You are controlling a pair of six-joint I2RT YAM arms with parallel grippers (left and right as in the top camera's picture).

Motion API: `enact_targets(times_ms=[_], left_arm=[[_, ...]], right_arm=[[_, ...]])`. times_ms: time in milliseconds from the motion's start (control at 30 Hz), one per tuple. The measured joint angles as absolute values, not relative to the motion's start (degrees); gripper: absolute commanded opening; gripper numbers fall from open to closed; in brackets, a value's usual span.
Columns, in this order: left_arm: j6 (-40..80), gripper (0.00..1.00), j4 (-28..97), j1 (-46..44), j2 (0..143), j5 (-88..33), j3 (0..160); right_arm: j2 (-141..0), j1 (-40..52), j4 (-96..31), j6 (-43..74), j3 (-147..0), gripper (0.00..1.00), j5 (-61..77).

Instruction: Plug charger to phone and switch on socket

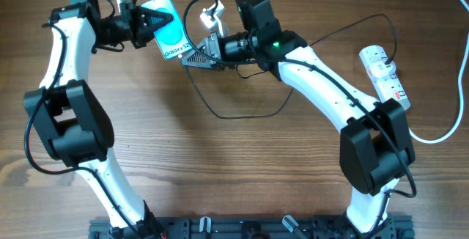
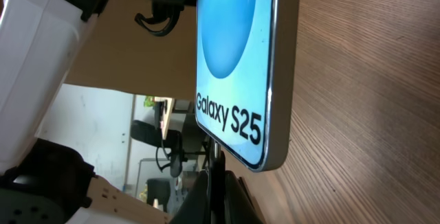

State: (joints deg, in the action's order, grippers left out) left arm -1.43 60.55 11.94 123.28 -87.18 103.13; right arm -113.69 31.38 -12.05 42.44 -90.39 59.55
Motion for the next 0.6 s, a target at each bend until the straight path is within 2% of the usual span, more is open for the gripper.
enact_targets(times_ms=[600], left_arm=[[-1.4, 0.04, 60.4, 12.0, 123.3, -87.2, 103.1]], right_arm=[[-113.7, 30.9, -11.4, 42.5, -89.7, 0.04, 59.5]])
